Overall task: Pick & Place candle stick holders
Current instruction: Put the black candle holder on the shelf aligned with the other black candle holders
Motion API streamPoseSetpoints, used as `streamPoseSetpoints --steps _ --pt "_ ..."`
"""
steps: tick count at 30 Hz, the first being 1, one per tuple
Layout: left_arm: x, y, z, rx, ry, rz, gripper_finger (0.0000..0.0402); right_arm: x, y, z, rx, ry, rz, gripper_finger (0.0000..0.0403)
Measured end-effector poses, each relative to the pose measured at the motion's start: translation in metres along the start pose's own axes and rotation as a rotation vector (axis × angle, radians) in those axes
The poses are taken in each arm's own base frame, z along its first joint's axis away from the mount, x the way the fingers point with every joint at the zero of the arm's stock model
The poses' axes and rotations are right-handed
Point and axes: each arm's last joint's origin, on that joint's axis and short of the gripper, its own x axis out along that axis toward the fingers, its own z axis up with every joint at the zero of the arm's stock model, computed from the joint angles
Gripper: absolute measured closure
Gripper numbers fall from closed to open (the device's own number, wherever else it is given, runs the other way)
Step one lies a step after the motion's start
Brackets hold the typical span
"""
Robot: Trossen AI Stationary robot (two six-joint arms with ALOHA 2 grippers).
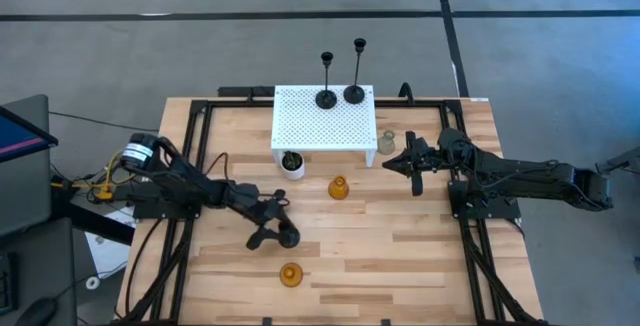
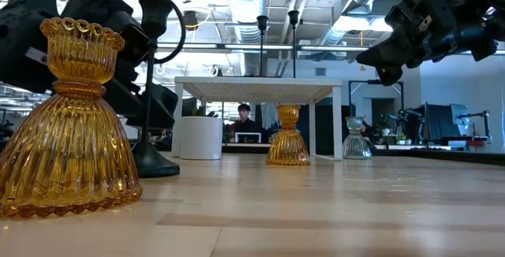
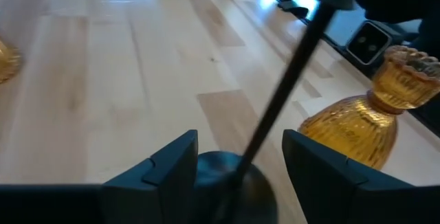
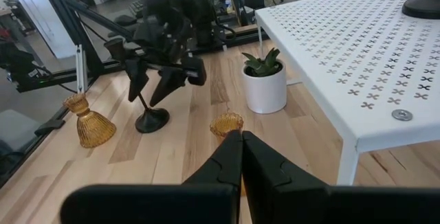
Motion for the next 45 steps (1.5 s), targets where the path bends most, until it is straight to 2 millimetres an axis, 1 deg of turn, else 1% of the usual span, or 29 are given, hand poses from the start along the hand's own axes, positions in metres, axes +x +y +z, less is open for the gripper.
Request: streamPoseSetpoints --steps 5,10,13,22,27,30,33,36,39,43,45 --pt "0.009 -0.007 0.002 0.009 0.000 -0.036 0.0200 0.000 0.000 0.000 0.000 0.000 0.000 0.0403" --pt "0.010 -0.008 0.002 0.011 0.000 -0.039 0.0220 0.000 0.000 0.000 0.000 0.000 0.000 0.0403" --pt "0.010 -0.008 0.002 0.011 0.000 -0.036 0.0245 0.000 0.000 0.000 0.001 0.001 0.000 0.0403" --pt "0.010 -0.008 0.002 0.010 0.000 -0.036 0.0346 0.000 0.000 0.000 0.000 0.001 0.000 0.0403" --pt "0.010 -0.008 0.004 -0.004 -0.012 -0.033 0.0385 0.000 0.000 0.000 0.000 0.001 0.000 0.0403" --pt "0.010 -0.007 0.004 -0.071 -0.012 -0.031 0.0387 0.000 0.000 0.000 0.000 0.001 0.000 0.0403" --pt "0.010 -0.006 0.005 -0.152 -0.021 0.022 0.0376 0.000 0.000 0.000 -0.008 0.001 0.000 0.0403" --pt "0.007 -0.004 0.008 -0.153 -0.029 0.096 0.0380 0.000 0.000 0.000 -0.010 0.001 0.001 0.0403" --pt "0.001 -0.005 0.014 -0.160 -0.028 0.129 0.0390 0.000 0.000 -0.001 -0.006 0.010 0.001 0.0403" --pt "-0.011 -0.006 0.025 -0.231 -0.038 0.213 0.0383 0.000 0.000 -0.004 0.006 0.040 -0.002 0.0403" --pt "-0.018 -0.006 0.029 -0.240 -0.036 0.263 0.0384 0.000 0.000 -0.005 0.009 0.048 -0.003 0.0403"
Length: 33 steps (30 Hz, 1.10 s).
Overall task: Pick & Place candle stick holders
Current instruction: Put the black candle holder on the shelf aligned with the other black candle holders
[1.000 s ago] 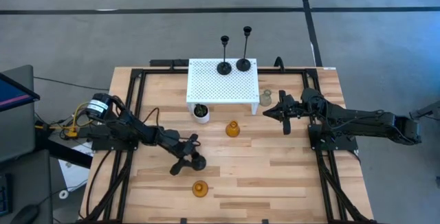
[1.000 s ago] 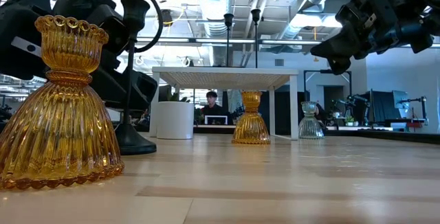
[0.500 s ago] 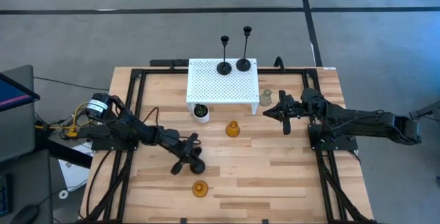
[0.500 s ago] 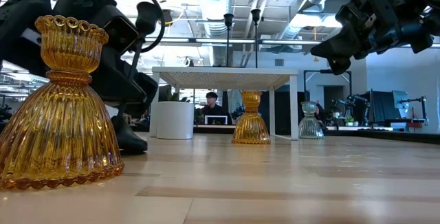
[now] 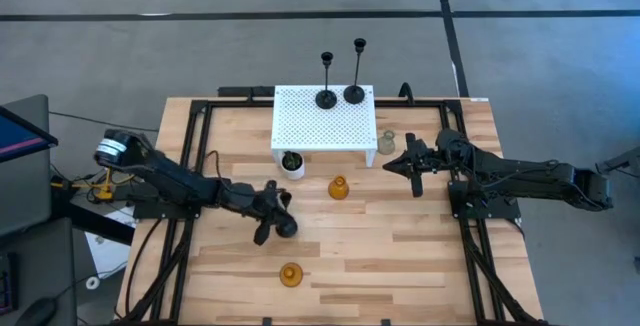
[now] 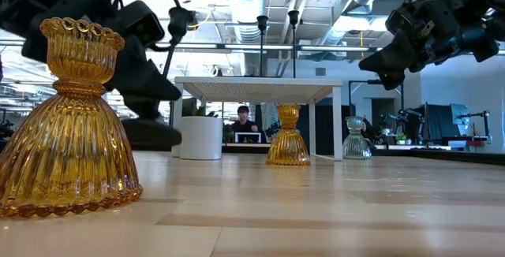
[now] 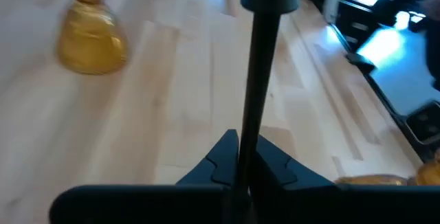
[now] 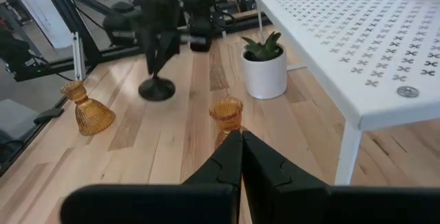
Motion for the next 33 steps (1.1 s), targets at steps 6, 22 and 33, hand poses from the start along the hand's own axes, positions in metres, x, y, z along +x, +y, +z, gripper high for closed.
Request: streamPoseSetpoints --steps 6,22,33 --pt "-0.020 -0.002 0.018 -0.001 -0.075 0.066 0.0388 0.000 0.000 0.000 -0.015 -0.001 -0.001 0.0403" --pt "-0.035 -0.012 0.095 0.217 -0.089 0.365 0.0389 0.000 0.000 0.000 -0.028 -0.005 -0.001 0.0403" --pt "-0.050 0.026 0.149 0.291 -0.197 0.616 0.0388 0.000 0.000 0.000 -0.028 -0.005 -0.001 0.0403"
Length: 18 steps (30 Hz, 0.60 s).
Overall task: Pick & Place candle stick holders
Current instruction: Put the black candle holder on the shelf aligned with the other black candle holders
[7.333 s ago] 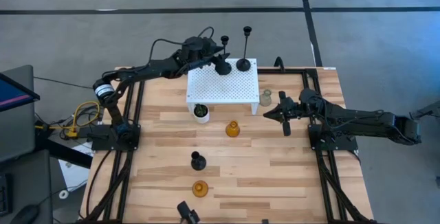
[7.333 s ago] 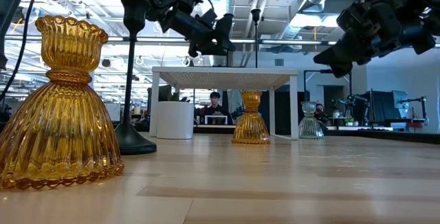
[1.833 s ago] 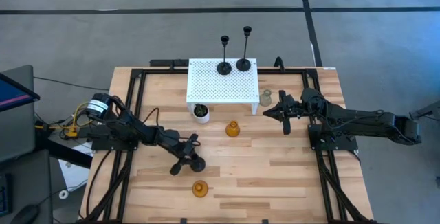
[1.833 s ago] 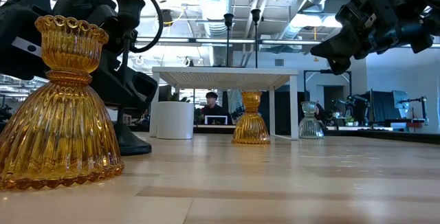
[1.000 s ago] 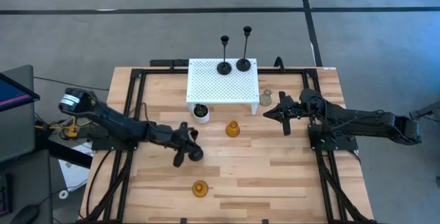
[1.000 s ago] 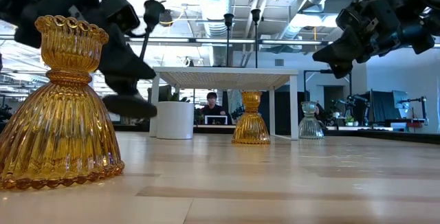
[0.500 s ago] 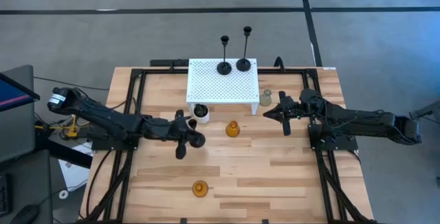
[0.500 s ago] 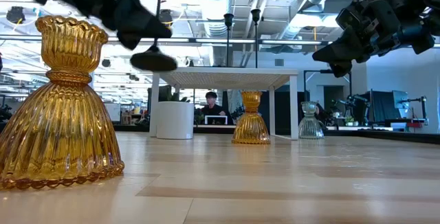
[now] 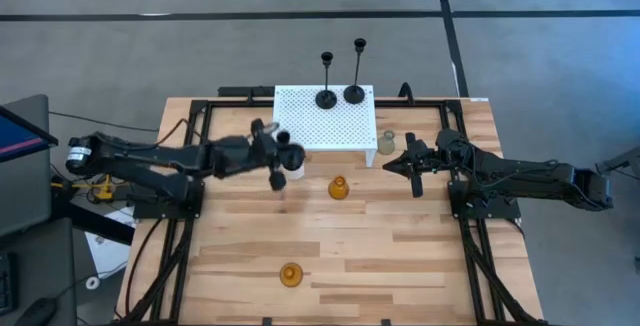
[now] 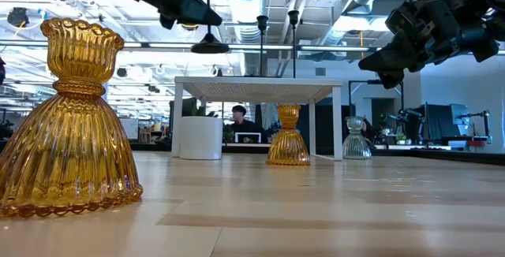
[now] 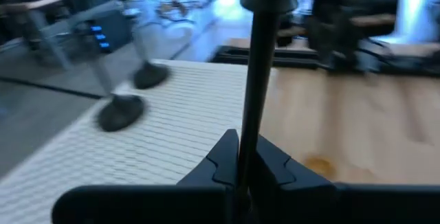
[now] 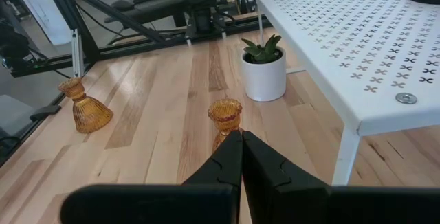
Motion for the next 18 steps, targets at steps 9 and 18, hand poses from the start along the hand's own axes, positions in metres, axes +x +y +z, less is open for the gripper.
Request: streamPoseSetpoints --steps 9,18 --pt "0.013 0.055 0.004 -0.038 -0.012 0.103 0.0388 0.000 0.000 0.000 -0.030 0.000 0.000 0.0403" --pt "0.033 0.094 -0.004 -0.105 -0.027 0.112 0.0389 0.000 0.000 0.000 -0.042 0.000 0.000 0.0403"
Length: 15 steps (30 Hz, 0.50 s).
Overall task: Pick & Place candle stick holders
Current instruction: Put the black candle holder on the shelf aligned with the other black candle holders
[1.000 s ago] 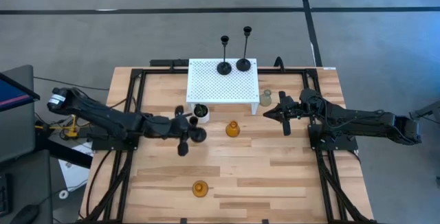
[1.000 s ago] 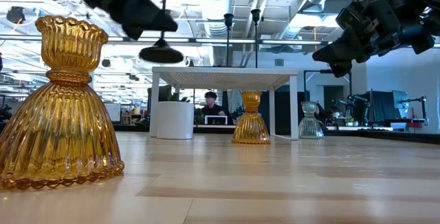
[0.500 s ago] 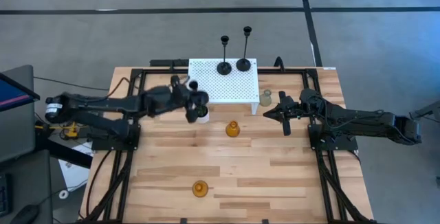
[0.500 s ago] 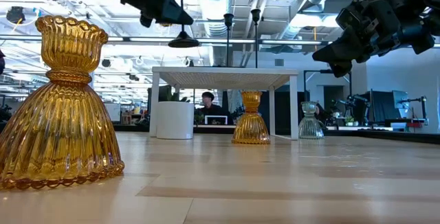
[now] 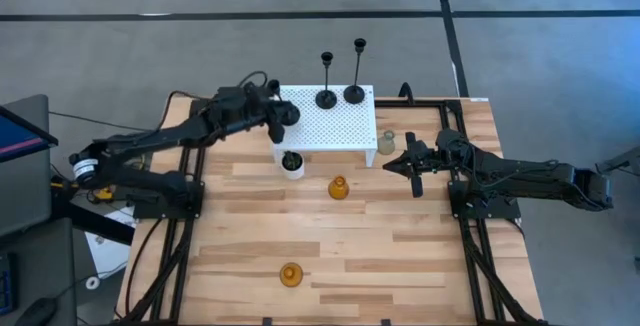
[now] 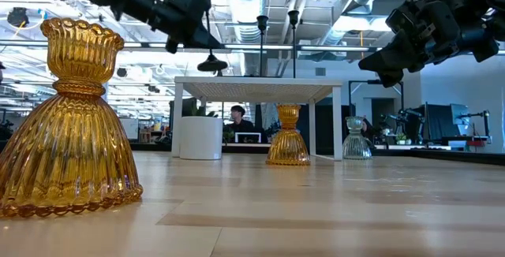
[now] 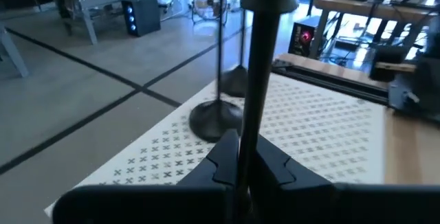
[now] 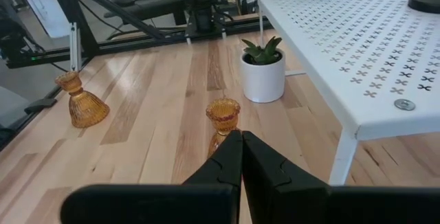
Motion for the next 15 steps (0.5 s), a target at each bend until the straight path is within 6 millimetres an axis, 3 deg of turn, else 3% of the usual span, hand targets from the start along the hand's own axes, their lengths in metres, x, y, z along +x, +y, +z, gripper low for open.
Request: streamPoseSetpoints --steps 8,15 --pt "0.034 0.019 0.012 -0.004 0.026 0.022 0.0389 0.000 0.000 0.000 0.000 0.000 0.000 0.0403" --pt "0.058 0.032 0.007 -0.010 0.085 0.051 0.0389 0.000 0.000 0.000 0.001 0.003 0.000 0.0403"
